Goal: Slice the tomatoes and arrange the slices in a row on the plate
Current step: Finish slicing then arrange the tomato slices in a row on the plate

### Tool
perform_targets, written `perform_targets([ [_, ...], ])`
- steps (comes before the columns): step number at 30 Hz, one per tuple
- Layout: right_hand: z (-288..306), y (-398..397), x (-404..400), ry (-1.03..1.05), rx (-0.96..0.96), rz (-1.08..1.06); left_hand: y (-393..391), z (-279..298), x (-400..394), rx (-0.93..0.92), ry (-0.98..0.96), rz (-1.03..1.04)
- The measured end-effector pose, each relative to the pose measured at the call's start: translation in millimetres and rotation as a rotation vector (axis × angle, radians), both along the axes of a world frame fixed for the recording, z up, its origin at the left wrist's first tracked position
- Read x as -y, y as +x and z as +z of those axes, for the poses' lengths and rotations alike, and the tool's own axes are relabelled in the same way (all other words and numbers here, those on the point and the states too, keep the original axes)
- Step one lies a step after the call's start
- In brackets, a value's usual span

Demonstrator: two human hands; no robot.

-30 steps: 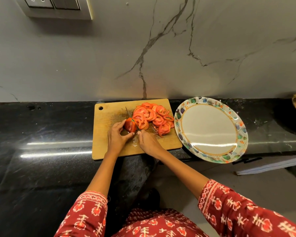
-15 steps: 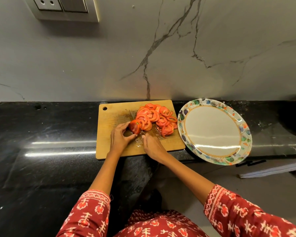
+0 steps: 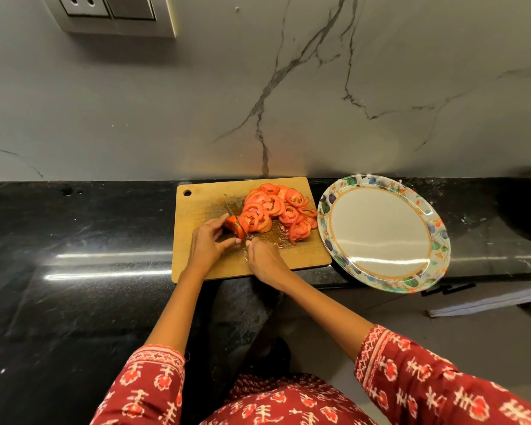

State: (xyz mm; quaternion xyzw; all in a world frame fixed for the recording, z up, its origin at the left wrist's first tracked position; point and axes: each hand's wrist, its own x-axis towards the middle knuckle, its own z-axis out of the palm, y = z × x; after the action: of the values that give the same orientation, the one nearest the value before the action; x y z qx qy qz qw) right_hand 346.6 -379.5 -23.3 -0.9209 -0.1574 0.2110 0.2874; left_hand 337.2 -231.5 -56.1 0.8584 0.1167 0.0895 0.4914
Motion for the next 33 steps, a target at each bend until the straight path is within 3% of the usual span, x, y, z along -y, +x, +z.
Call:
perform_targets([
  [6,3.8,-0.7,-3.3,-0.049,-0.007,-0.014,-3.7,13.4,10.9,0.085,-0.118,0.097],
  [9,10.7,0.1,-8.3,-0.098,0.009,-0.001,-2.9,9.6,6.2,0.085,-0.038,0.033],
  [21,9.5,-9.4,-14.3,-0.153,0.024,0.010,-4.7,7.2,0.8,0.060,-0.114,0.078],
  [33,0.4,-6.5,-2.0,-0.338,0.188,0.075,4.0,9.3,-6.6,0.035,-0.017,0.041],
])
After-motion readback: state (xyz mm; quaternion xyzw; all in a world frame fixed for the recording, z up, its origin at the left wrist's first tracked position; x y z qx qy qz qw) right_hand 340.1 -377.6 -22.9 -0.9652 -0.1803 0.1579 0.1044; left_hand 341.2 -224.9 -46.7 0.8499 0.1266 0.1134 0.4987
